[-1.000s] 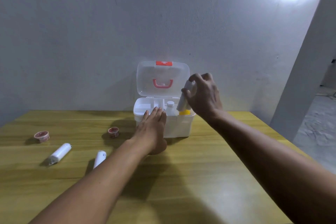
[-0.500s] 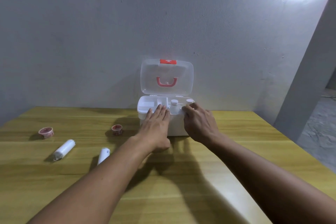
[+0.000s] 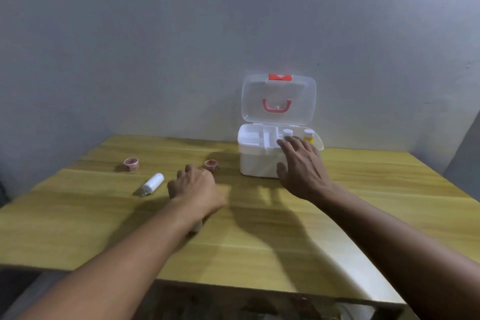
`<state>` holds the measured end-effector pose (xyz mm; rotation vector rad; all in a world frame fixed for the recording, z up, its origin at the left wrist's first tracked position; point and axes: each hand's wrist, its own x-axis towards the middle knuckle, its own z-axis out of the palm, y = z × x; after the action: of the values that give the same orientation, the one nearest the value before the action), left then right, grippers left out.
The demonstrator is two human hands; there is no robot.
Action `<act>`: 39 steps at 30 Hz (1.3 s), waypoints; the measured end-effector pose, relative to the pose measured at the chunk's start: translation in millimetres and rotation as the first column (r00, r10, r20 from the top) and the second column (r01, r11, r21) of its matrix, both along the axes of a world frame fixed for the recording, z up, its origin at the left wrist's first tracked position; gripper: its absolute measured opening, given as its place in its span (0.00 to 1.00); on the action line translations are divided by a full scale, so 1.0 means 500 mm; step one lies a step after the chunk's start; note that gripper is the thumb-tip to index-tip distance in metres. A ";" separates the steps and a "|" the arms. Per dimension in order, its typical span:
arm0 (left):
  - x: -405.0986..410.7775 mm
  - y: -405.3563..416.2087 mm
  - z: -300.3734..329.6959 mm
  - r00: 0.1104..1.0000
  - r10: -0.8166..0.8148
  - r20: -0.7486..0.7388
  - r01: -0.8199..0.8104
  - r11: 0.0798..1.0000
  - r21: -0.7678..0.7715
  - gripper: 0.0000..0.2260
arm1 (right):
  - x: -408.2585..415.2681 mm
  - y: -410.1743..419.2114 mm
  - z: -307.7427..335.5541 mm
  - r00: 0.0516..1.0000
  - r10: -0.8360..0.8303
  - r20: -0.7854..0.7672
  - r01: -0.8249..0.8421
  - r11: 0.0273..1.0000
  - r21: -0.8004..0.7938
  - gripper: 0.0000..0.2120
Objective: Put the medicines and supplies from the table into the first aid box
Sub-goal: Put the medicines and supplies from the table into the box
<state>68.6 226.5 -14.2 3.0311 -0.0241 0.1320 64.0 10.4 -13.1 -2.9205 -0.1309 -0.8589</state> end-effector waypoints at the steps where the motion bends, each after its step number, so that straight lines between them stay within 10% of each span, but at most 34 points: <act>1: -0.006 0.014 -0.002 0.999 0.016 -0.031 -0.017 1.000 -0.020 0.20 | 0.001 0.007 -0.004 1.000 -0.006 -0.004 0.006 1.000 -0.011 0.24; 4: -0.015 0.051 -0.014 1.000 0.022 -0.022 -0.024 0.995 -0.095 0.05 | 0.003 0.021 -0.018 0.999 -0.038 -0.029 0.036 0.998 -0.051 0.24; 12: 0.036 0.139 -0.043 0.989 0.104 0.107 -0.111 0.992 0.062 0.15 | 0.004 0.028 -0.029 0.999 -0.047 -0.026 0.045 0.997 -0.067 0.26; 20: 0.083 0.158 -0.042 0.989 0.122 0.088 -0.094 0.959 -0.267 0.06 | 0.000 0.009 -0.026 0.999 0.033 -0.004 -0.033 0.999 -0.031 0.28; 39: 0.231 -0.222 0.133 0.953 -0.266 0.148 0.302 0.764 -0.571 0.13 | -0.003 -0.126 -0.058 0.997 -0.021 -0.076 0.033 0.988 0.154 0.31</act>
<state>184.0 115.3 52.4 2.3592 -0.3769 0.1644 62.7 -52.7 -41.9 -2.8097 -0.0181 -0.7284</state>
